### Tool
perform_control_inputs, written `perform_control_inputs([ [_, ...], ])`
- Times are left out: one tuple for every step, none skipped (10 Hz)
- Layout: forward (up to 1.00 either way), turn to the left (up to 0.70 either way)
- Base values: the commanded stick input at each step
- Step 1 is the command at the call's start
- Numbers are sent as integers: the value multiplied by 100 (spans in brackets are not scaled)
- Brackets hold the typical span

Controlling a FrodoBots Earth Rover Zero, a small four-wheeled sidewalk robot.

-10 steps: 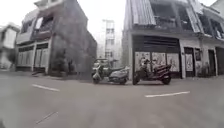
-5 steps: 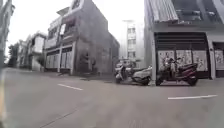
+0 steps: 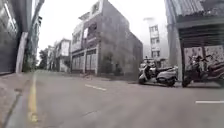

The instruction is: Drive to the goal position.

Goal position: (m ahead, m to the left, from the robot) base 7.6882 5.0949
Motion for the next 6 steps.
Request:
perform_control_inputs([
  [0,50],
  [0,50],
  [0,50],
  [0,50],
  [0,50],
  [0,50],
])
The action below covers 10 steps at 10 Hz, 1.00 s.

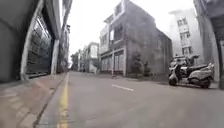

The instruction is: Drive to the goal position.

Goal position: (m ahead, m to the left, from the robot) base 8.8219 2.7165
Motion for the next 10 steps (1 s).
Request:
perform_control_inputs([
  [0,50],
  [0,45],
  [0,2],
  [0,0],
  [0,0],
  [0,0],
  [3,0],
  [38,1],
  [50,1],
  [50,1],
])
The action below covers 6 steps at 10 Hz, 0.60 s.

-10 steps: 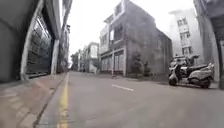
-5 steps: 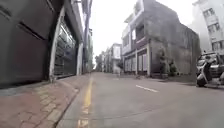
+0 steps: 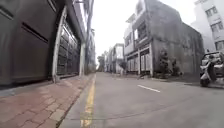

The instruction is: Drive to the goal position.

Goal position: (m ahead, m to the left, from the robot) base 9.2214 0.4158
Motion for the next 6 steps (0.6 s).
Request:
perform_control_inputs([
  [50,1],
  [65,1],
  [70,1],
  [70,1],
  [70,1],
  [70,1],
])
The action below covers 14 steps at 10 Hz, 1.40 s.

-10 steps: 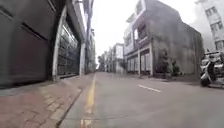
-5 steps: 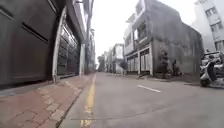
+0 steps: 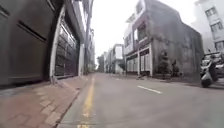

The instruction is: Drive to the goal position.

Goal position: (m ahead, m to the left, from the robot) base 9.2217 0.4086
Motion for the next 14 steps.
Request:
perform_control_inputs([
  [70,1],
  [70,1],
  [70,1],
  [70,1],
  [70,1],
  [70,1],
  [70,21],
  [70,36],
  [70,36],
  [70,35],
  [70,31],
  [70,15],
  [70,1],
  [70,1],
])
